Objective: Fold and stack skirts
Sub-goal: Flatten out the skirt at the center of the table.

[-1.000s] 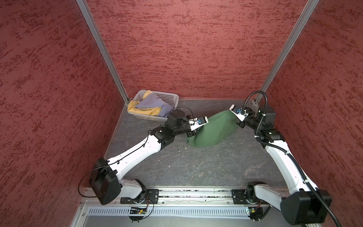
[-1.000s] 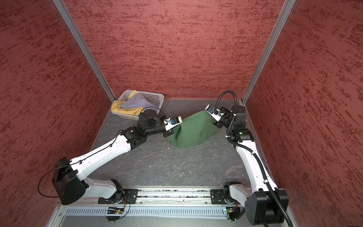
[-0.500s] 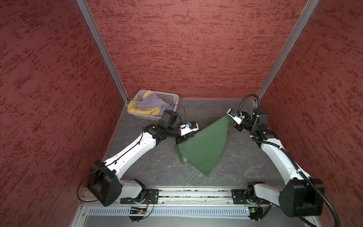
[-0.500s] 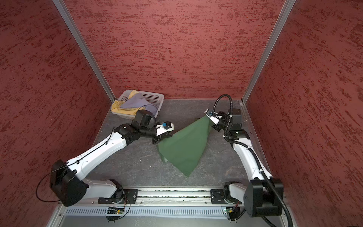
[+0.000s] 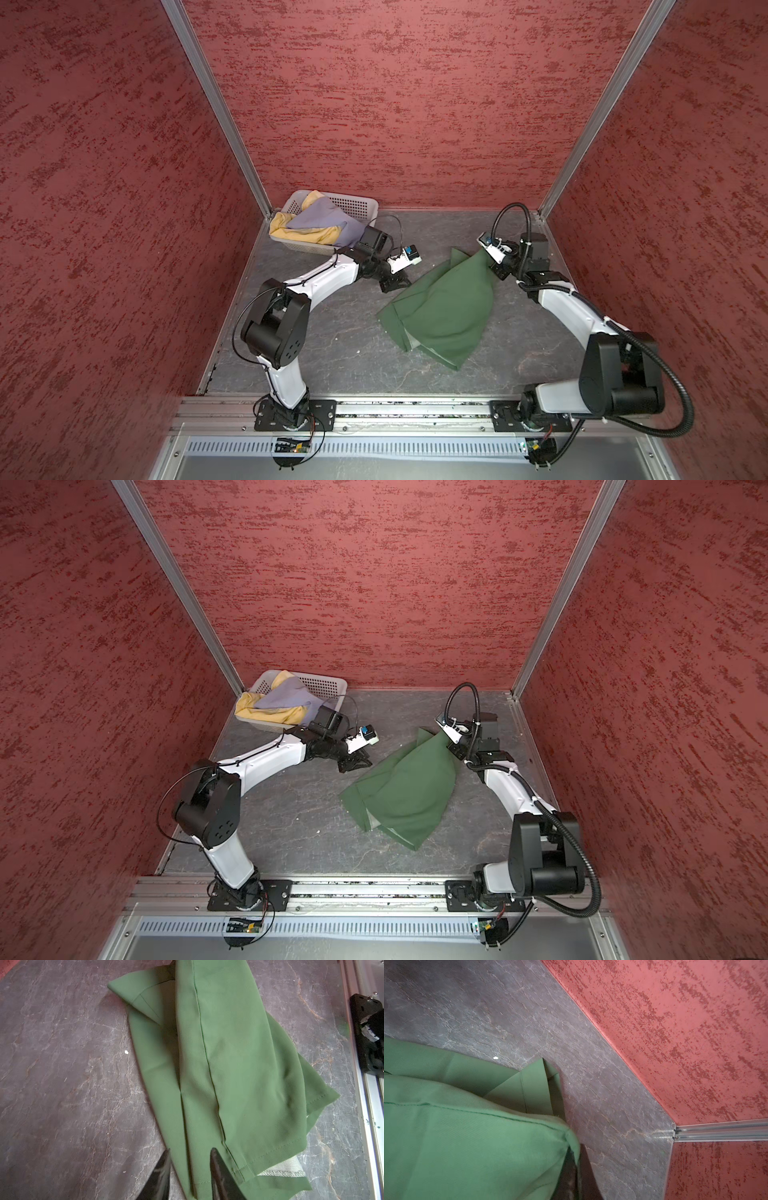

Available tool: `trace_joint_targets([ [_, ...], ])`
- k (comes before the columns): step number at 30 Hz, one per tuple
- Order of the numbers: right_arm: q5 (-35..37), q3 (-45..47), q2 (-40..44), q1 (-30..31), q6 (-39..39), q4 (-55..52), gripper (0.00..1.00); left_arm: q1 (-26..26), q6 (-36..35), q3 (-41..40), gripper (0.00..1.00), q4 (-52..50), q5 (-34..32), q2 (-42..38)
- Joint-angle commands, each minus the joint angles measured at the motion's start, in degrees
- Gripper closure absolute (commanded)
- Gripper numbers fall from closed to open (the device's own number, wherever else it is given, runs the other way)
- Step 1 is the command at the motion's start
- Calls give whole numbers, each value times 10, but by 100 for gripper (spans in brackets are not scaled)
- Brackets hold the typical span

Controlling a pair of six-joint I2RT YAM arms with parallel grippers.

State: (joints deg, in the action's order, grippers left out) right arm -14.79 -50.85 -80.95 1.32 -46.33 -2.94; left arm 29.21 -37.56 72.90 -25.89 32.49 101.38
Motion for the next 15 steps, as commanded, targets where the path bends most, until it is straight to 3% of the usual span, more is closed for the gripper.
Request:
trace_joint_targets([
  [1,14,-10,-1,-1,-1,25,100,26,18,-20,57,36,-33,-25],
  [9,24,-1,11,-1,9,22,100,132,114,-60,56,-16,-180,-53],
  [15,42,5,14,-1,8,18,100,161,224,-88,56,-47,-243,-65],
])
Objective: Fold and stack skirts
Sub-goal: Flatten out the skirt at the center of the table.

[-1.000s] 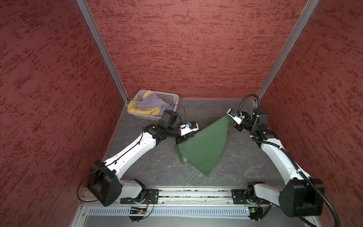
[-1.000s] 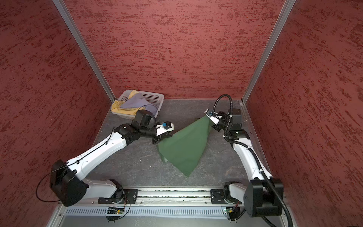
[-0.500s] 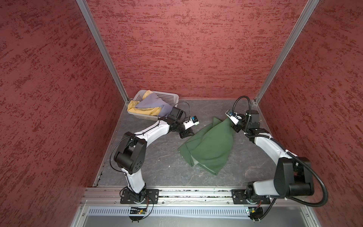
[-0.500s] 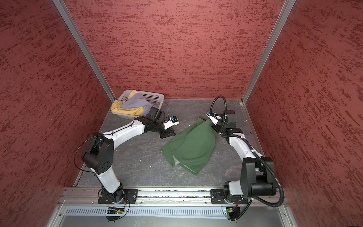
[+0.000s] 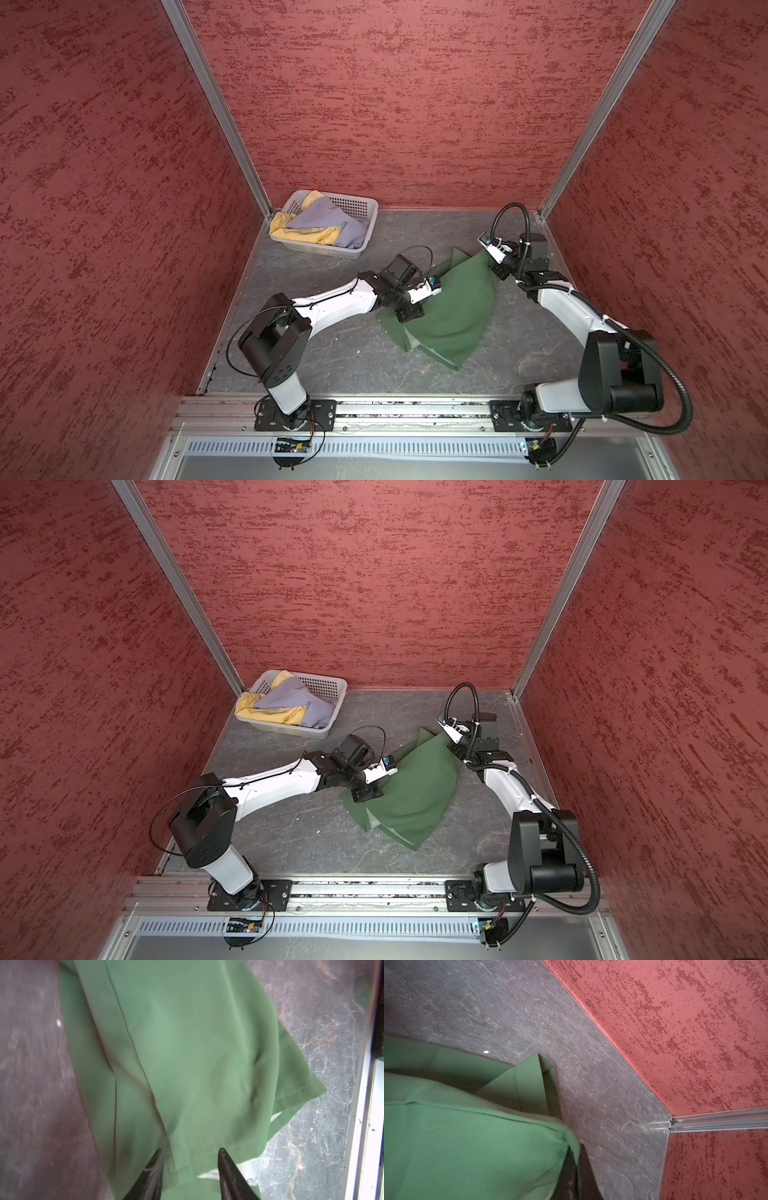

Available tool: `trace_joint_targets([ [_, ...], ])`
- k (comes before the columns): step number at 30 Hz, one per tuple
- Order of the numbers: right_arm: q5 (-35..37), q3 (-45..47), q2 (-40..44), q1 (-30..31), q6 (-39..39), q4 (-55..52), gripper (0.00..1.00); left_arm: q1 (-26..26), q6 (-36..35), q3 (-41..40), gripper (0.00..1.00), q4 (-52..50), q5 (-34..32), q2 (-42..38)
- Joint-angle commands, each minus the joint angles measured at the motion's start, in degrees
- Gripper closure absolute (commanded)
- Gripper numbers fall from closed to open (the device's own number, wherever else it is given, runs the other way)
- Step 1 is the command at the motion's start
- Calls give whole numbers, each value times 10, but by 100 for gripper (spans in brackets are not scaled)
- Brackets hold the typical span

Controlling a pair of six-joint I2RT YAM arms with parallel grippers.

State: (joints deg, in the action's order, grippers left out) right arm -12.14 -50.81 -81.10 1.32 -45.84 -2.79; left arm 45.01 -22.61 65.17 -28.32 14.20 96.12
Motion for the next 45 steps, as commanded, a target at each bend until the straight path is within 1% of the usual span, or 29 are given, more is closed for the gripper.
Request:
trace_joint_targets([
  [1,16,7,15,-1,2,17,100,7,87,-15,56,-29,-74,-10],
  [4,13,12,16,-1,0,19,100,13,114,-29,57,-34,-105,-4],
  [7,9,19,20,-1,0,27,100,18,126,-39,57,-21,-128,5],
  [13,-1,24,23,-1,2,33,100,26,130,-31,58,-1,-142,36],
  [18,-1,26,22,-1,3,34,100,34,130,-11,58,-18,-149,69],
  [22,-2,25,21,-1,3,34,100,41,133,-4,59,-30,-166,95],
  [24,-3,26,21,-1,3,33,100,41,136,-1,61,-34,-168,105],
  [26,-2,26,22,-1,3,33,100,43,137,0,68,-36,-169,114],
  [31,-1,25,23,-1,2,33,100,45,141,1,99,-37,-167,121],
  [38,-3,23,23,-1,6,36,100,46,134,-5,100,-33,-181,105],
  [42,4,19,21,-1,11,33,100,37,115,-2,100,-27,-165,52],
  [45,10,10,20,-1,12,26,100,20,103,-1,100,-16,-128,-4],
])
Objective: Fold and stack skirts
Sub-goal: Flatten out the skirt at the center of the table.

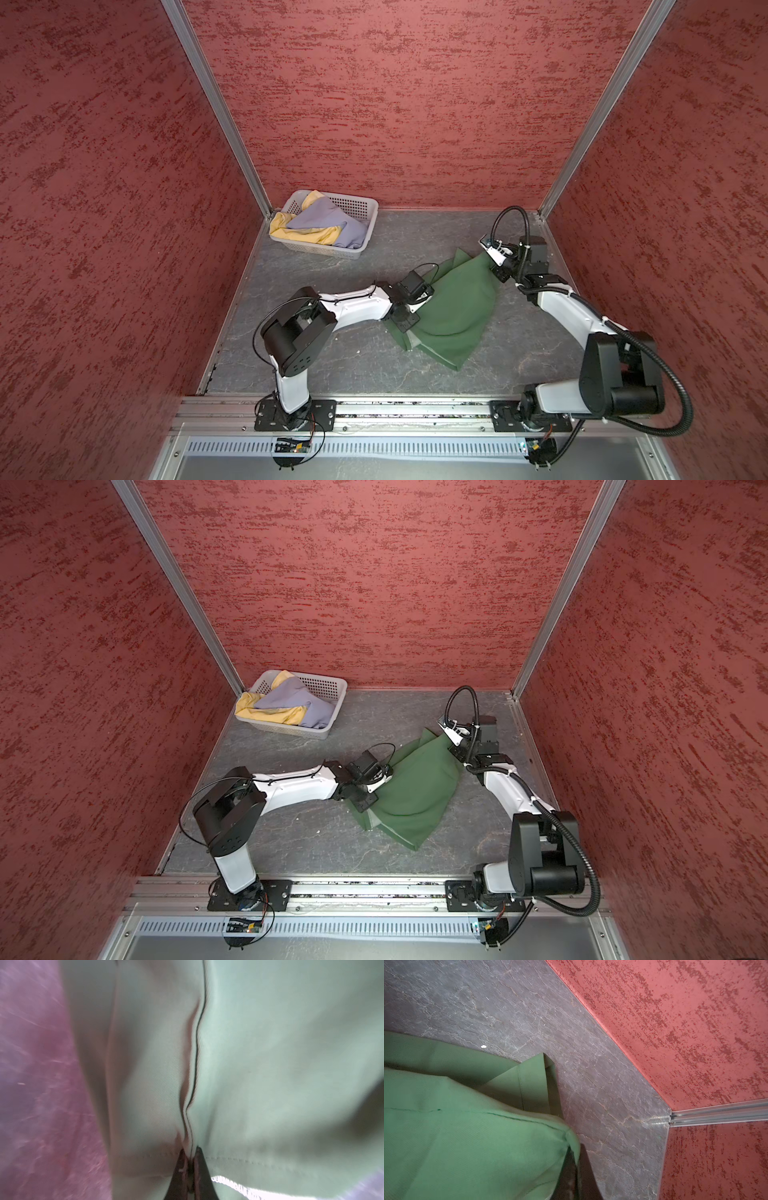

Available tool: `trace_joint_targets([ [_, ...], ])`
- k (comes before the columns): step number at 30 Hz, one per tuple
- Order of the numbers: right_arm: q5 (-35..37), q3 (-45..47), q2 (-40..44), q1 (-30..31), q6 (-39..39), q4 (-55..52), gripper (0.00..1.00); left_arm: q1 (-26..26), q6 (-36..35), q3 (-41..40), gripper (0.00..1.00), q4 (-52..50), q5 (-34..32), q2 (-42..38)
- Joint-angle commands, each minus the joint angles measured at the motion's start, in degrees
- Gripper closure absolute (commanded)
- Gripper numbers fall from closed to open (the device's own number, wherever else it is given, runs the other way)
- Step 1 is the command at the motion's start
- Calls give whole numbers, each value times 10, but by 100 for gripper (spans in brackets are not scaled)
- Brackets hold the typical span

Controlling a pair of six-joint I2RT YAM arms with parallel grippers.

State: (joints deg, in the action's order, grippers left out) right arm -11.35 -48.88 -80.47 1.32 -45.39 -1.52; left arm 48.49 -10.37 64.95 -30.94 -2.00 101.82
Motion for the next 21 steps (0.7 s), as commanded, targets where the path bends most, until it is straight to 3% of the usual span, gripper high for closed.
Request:
trace_joint_targets([
  [1,3,-11,13,-2,7,12,100,-22,-23,2,100,15,58,-80],
  [7,0,-18,14,-1,11,7,100,-50,-25,-18,96,64,187,-151],
  [9,-1,-18,15,-1,12,4,100,-51,-25,-27,95,72,197,-152],
  [13,-2,-16,18,-1,9,-2,100,-47,-25,-29,94,53,195,-118],
  [21,-5,-17,20,-1,5,-10,100,-22,-40,10,92,-32,127,-4],
])
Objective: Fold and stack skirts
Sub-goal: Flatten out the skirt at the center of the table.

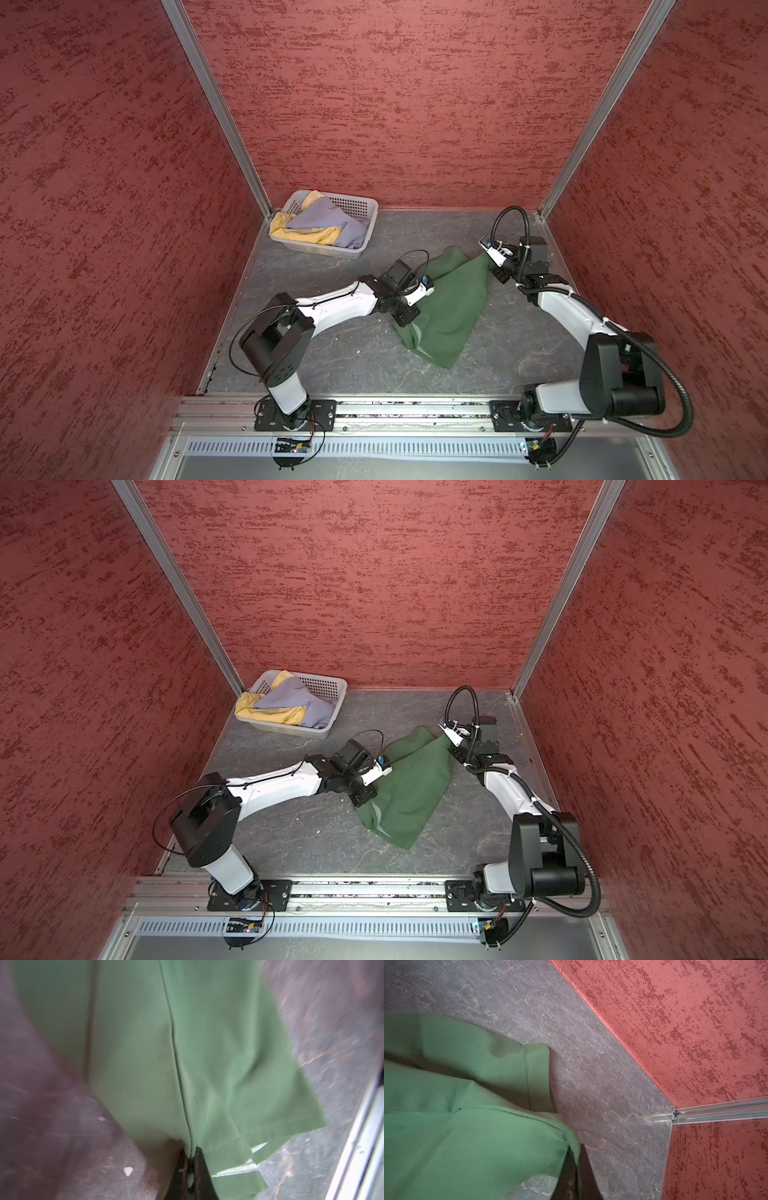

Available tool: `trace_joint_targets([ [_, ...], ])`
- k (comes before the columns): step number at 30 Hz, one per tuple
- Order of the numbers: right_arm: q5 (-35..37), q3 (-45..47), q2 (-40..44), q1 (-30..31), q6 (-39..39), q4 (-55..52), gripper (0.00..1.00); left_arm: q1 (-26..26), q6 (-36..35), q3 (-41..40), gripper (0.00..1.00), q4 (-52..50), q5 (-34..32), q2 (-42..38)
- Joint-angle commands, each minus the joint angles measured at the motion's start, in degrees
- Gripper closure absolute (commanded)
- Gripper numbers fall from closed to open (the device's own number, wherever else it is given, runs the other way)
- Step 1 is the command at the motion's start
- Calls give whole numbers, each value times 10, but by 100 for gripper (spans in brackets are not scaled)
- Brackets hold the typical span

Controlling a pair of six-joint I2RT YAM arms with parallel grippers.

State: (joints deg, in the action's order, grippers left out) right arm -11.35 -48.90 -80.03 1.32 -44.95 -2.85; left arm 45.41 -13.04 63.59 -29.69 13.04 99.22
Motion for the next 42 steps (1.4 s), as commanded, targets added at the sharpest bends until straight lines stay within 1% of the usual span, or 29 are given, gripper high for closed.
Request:
trace_joint_targets([
  [1,-6,-17,15,-1,1,4,100,10,-14,28,92,-50,-29,29],
  [6,-7,-16,14,-1,2,4,100,14,-17,41,87,-55,-40,39],
  [8,-7,-16,14,-1,1,4,100,14,-17,41,80,-51,-42,34],
  [10,-6,-15,14,-1,0,4,100,14,-17,42,77,-48,-44,30],
  [13,-6,-15,14,-1,-1,6,100,13,-18,43,75,-45,-40,25],
  [15,-7,-14,14,-1,-1,6,100,12,-15,43,72,-41,-38,25],
  [18,-7,-13,13,-1,-1,7,100,10,-12,46,71,-39,-26,25],
  [25,-5,-13,13,-1,-2,7,100,5,-2,48,79,-31,-12,19],
  [32,-5,-10,11,-1,-1,9,100,3,0,45,100,-28,-9,2],
  [36,-5,-8,12,-1,1,10,100,3,0,45,100,-32,-12,-1],
  [40,-3,-9,14,-1,3,15,100,4,1,43,100,-29,-29,-15],
  [42,-1,-10,17,-1,11,21,100,4,3,41,100,-23,-47,-32],
])
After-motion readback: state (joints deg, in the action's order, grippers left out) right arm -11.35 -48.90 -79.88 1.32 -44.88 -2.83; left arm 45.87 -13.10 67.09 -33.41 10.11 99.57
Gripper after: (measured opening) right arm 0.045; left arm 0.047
